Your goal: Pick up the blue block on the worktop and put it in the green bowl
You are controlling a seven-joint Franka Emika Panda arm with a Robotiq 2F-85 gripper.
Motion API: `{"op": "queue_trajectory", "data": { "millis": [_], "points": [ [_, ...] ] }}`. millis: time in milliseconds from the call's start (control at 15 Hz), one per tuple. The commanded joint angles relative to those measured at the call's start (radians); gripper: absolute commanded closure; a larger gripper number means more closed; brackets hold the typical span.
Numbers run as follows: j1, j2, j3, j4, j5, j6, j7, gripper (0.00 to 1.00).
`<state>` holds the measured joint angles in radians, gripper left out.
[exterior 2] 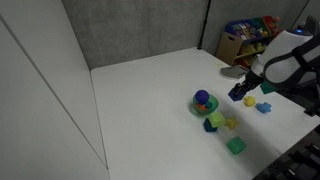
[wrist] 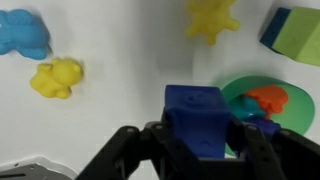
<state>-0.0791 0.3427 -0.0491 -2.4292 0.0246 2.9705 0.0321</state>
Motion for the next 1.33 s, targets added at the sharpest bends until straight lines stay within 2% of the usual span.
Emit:
{"op": "queue_trajectory", "data": {
  "millis": [0, 133, 533, 600, 667, 867, 1067, 1267],
  "points": [
    [-0.025, 0.002, 0.1, 0.089, 0.066, -0.091, -0.044, 0.76],
    [-0.019, 0.032, 0.135, 0.148, 0.097, -0.13, -0.049, 0.76],
    [0.013, 0.141, 0.141, 0.271, 0.091, -0.196, -0.032, 0.76],
    [0.012, 0.15, 0.14, 0.282, 0.091, -0.203, -0.031, 0.26],
    [0.008, 0.158, 0.142, 0.292, 0.095, -0.214, -0.032, 0.25],
    [0.005, 0.147, 0.136, 0.301, 0.094, -0.247, -0.027, 0.03],
    [-0.008, 0.107, 0.147, 0.294, 0.109, -0.298, -0.038, 0.0],
    [-0.002, 0.044, 0.125, 0.284, 0.111, -0.383, -0.021, 0.0]
  ]
}}
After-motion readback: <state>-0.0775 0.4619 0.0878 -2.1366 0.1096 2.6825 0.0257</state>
